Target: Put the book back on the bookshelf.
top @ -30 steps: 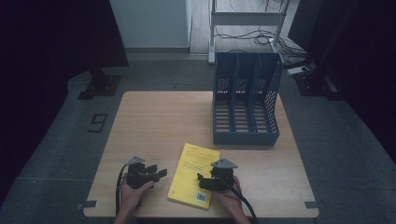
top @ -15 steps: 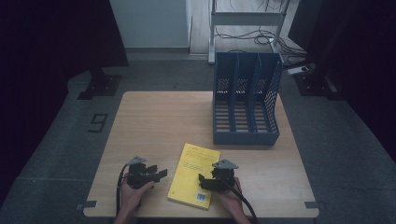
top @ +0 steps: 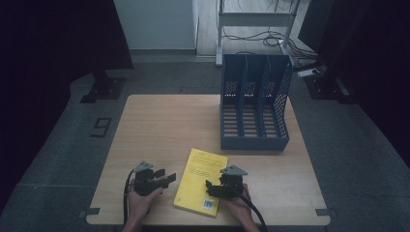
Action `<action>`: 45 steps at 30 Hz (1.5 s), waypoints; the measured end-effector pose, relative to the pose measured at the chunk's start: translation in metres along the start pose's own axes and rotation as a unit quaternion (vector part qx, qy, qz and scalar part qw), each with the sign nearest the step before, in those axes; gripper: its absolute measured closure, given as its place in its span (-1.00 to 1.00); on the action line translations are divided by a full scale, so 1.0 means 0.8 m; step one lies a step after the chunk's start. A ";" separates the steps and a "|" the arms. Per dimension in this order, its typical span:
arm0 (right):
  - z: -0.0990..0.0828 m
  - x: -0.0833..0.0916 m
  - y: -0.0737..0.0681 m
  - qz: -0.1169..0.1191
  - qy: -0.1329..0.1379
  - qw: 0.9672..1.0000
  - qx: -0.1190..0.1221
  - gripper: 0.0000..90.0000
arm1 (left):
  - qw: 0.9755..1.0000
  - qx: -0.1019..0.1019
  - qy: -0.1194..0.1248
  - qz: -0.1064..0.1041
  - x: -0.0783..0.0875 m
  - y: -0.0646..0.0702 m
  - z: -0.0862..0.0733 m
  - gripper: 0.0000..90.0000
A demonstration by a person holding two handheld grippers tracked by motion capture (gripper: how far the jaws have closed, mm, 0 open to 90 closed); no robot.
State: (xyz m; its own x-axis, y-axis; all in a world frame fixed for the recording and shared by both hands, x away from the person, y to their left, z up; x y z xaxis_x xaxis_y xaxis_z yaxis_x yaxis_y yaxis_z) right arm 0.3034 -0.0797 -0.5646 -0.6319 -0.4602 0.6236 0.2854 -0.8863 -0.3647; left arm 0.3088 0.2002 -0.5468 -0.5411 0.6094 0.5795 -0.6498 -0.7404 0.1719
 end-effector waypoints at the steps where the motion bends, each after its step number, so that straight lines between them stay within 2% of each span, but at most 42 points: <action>1: 0.000 0.000 0.000 0.000 0.000 1.000 0.000 -0.72 | 1.000 -0.003 0.000 -0.002 -0.002 0.003 0.001 -0.20; 9: -0.001 0.000 0.000 0.000 0.002 1.000 -0.002 -0.71 | 0.999 -0.022 -0.015 -0.020 -0.020 0.025 0.005 -0.20; 23: -0.002 0.000 0.000 0.000 0.007 1.000 -0.003 -0.72 | 0.997 -0.052 -0.034 -0.041 -0.037 0.054 0.004 -0.20; 25: -0.002 0.000 0.000 0.000 0.007 1.000 -0.003 -0.72 | 0.997 -0.062 -0.040 -0.033 -0.038 0.056 0.004 -0.23; 30: -0.002 0.000 0.000 0.000 0.007 1.000 -0.003 -0.72 | 0.997 -0.059 -0.043 -0.032 -0.040 0.057 0.003 -0.24; 32: -0.002 0.000 0.000 0.000 0.008 1.000 -0.003 -0.72 | 0.996 -0.061 -0.053 -0.033 -0.042 0.057 0.002 -0.24; 37: -0.002 0.000 0.000 -0.001 0.008 1.000 -0.004 -0.71 | 0.996 -0.064 -0.054 -0.031 -0.043 0.059 0.002 -0.27; 43: -0.002 0.000 -0.001 -0.001 0.008 1.000 -0.005 -0.72 | 0.995 -0.076 -0.056 -0.010 -0.043 0.064 0.003 -0.24; 45: -0.002 -0.001 -0.001 -0.002 0.008 1.000 -0.005 -0.72 | 0.996 -0.071 -0.054 -0.014 -0.042 0.063 0.003 -0.22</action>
Point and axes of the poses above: each handheld gripper's, and its own axes: x roughly backward along the jaws, z roughly out of its top, y roughly to its right, the point moved 2 cm from there along -x, roughly forward along the jaws, and after that the axes turned 15 degrees about -x, right-handed, at the moved point
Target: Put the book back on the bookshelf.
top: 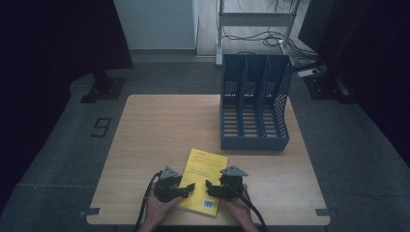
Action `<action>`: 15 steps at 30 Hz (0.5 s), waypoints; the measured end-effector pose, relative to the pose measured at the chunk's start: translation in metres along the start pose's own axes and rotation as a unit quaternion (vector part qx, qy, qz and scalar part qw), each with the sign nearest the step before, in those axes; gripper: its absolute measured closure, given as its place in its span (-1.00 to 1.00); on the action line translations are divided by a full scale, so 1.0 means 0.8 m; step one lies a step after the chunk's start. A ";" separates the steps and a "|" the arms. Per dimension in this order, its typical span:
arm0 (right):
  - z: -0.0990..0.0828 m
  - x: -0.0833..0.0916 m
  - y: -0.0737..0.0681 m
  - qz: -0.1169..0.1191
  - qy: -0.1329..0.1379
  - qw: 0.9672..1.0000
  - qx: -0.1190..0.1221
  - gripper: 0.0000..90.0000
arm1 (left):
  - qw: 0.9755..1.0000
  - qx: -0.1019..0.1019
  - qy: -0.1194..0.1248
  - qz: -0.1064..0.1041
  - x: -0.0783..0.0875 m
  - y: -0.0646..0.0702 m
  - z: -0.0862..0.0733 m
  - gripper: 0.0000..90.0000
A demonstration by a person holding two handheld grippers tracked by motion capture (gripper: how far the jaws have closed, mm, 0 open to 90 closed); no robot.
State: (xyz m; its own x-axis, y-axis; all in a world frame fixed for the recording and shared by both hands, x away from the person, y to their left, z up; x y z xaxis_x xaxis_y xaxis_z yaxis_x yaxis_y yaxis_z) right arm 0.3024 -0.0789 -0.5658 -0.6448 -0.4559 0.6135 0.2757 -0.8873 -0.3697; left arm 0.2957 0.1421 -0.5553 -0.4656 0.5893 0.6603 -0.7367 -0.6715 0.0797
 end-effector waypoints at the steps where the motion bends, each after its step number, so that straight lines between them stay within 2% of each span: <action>1: 0.000 0.000 0.000 0.000 0.000 1.000 0.000 -0.72 | 1.000 0.002 0.001 -0.002 0.001 -0.001 0.000 -0.20; 4: 0.000 0.000 0.000 -0.001 0.001 1.000 0.000 -0.72 | 1.000 0.010 0.007 -0.009 0.004 -0.003 0.002 -0.17; 8: 0.000 0.000 -0.001 -0.001 0.001 1.000 0.000 -0.71 | 0.999 0.032 0.020 -0.018 0.009 -0.003 0.004 -0.18; 15: 0.000 -0.001 0.000 -0.002 0.001 1.000 -0.001 -0.72 | 0.998 0.044 0.044 -0.028 0.017 -0.001 0.008 -0.15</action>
Point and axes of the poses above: each handheld gripper's, and its own axes: x roughly backward along the jaws, z roughly out of its top, y roughly to its right, the point moved 2 cm from there along -x, roughly forward along the jaws, and after that the axes turned 15 degrees about -x, right-handed, at the moved point
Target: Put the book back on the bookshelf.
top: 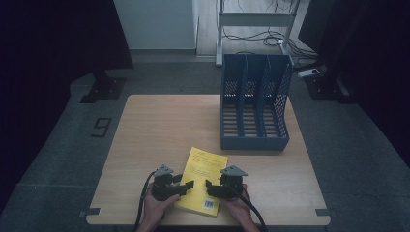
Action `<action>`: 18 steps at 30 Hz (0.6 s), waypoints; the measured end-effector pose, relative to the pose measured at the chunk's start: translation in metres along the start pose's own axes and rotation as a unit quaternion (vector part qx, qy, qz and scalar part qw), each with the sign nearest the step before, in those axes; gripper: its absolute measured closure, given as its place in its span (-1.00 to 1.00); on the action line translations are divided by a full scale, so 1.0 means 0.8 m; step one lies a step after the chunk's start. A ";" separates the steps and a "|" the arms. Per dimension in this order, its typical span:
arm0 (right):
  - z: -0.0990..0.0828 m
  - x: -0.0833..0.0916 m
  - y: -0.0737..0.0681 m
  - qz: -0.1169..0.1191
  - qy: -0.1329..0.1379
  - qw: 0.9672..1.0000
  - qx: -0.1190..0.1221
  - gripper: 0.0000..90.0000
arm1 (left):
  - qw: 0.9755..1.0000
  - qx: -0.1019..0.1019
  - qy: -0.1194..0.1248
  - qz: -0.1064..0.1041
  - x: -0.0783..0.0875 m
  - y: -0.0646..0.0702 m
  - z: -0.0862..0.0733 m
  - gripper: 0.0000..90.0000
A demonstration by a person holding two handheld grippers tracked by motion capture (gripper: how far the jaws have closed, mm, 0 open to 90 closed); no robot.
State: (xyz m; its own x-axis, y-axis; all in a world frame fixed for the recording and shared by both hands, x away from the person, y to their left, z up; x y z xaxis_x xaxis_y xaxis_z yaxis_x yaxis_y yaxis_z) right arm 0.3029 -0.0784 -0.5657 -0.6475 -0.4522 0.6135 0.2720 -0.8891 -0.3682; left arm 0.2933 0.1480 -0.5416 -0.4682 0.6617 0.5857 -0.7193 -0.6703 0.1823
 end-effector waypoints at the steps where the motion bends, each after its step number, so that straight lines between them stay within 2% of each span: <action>1: 0.000 0.000 0.000 0.000 0.000 1.000 0.000 -0.72 | 1.000 0.001 0.004 0.000 0.001 0.001 0.001 -0.13; 5: 0.000 0.000 0.000 0.000 0.000 1.000 0.000 -0.71 | 1.000 0.003 0.013 -0.005 0.003 0.002 0.002 -0.12; 9: 0.000 0.000 0.000 0.000 0.000 1.000 -0.001 -0.72 | 0.999 0.013 0.025 -0.022 0.006 0.001 0.003 -0.11; 15: 0.000 0.000 0.000 0.000 0.000 1.000 -0.002 -0.71 | 0.999 0.013 0.019 -0.025 0.005 0.001 0.001 -0.13; 18: 0.000 0.000 0.000 0.001 0.000 1.000 -0.003 -0.72 | 0.998 0.033 0.030 -0.043 0.007 -0.003 0.001 -0.13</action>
Point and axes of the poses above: each handheld gripper's, and its own axes: x roughly backward along the jaws, z roughly out of its top, y roughly to its right, the point moved 2 cm from there along -x, roughly forward along the jaws, and after that the axes turned 15 degrees about -x, right-handed, at the moved point
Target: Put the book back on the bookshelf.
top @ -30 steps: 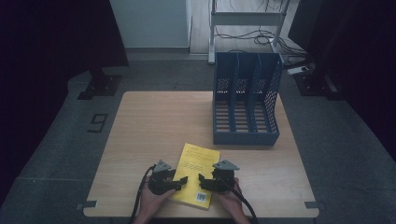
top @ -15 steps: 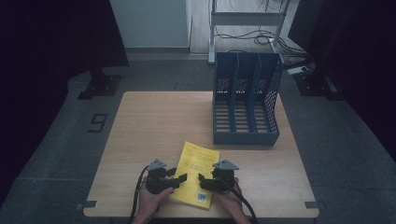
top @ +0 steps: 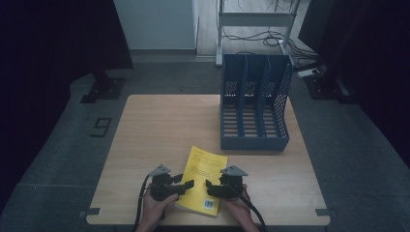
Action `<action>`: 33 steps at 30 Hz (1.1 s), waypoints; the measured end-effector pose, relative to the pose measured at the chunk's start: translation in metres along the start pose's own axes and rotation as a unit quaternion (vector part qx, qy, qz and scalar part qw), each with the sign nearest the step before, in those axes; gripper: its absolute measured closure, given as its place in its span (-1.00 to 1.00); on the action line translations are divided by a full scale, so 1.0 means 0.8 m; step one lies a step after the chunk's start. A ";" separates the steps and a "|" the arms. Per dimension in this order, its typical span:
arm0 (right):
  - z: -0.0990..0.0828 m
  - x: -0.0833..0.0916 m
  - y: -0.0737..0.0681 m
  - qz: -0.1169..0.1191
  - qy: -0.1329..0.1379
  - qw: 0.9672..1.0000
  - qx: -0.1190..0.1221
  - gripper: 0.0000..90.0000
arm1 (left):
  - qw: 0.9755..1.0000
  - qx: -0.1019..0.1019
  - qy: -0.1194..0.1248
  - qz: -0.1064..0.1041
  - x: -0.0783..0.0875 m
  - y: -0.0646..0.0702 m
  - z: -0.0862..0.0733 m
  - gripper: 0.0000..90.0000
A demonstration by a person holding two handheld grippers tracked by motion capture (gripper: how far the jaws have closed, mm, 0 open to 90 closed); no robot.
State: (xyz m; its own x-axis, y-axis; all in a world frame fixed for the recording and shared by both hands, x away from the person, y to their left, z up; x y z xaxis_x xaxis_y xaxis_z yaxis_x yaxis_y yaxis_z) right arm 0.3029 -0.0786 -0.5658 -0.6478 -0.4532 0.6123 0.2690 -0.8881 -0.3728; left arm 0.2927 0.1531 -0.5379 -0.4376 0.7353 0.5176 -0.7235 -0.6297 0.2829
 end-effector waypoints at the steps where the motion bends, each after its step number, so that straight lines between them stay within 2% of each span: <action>1: 0.000 0.000 0.000 0.000 0.000 1.000 0.000 -0.72 | 1.000 0.009 0.005 -0.008 0.001 -0.002 0.000 -0.13; 4: 0.000 0.000 0.000 0.000 0.000 1.000 -0.001 -0.72 | 0.999 0.027 0.009 -0.018 0.000 -0.006 -0.002 -0.13; 10: 0.000 0.000 0.000 0.000 0.000 1.000 -0.001 -0.72 | 0.999 0.029 0.008 -0.018 0.000 -0.006 -0.003 -0.13; 15: 0.000 0.000 0.000 0.001 0.000 1.000 -0.002 -0.72 | 0.997 0.058 0.032 -0.048 0.003 -0.009 -0.004 -0.10; 18: 0.000 0.000 0.001 0.002 0.000 1.000 -0.003 -0.72 | 0.996 0.061 0.034 -0.054 0.002 -0.009 -0.004 -0.10; 22: 0.000 0.000 0.001 0.003 0.000 1.000 -0.003 -0.72 | 0.995 0.068 0.024 -0.064 -0.003 -0.008 -0.007 -0.09; 27: 0.000 0.000 0.001 0.002 0.000 1.000 -0.003 -0.72 | 0.997 0.060 0.008 -0.051 -0.005 -0.009 -0.010 -0.04; 30: 0.001 0.000 0.001 0.003 0.000 1.000 -0.004 -0.72 | 0.995 0.063 -0.011 -0.072 -0.013 -0.008 -0.013 -0.02; 31: 0.001 0.000 0.001 0.004 0.000 1.000 -0.004 -0.72 | 0.995 0.059 -0.023 -0.073 -0.017 -0.006 -0.014 -0.03; 33: 0.000 0.000 0.001 0.002 0.000 1.000 -0.003 -0.72 | 0.997 0.046 -0.033 -0.059 -0.020 -0.004 -0.016 -0.06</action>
State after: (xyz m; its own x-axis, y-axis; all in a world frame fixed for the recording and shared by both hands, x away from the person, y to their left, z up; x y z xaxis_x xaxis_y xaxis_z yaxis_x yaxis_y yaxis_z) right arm 0.3033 -0.0790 -0.5657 -0.6466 -0.4566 0.6111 0.2674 -0.8859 -0.3790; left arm 0.2954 0.1463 -0.5573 -0.3135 0.7899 0.5271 -0.7151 -0.5615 0.4163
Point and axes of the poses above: each handheld gripper's, and its own axes: x roughly backward along the jaws, z roughly out of its top, y roughly to its right, the point moved 2 cm from there along -x, roughly forward along the jaws, and after that the axes turned 15 degrees about -x, right-handed, at the moved point
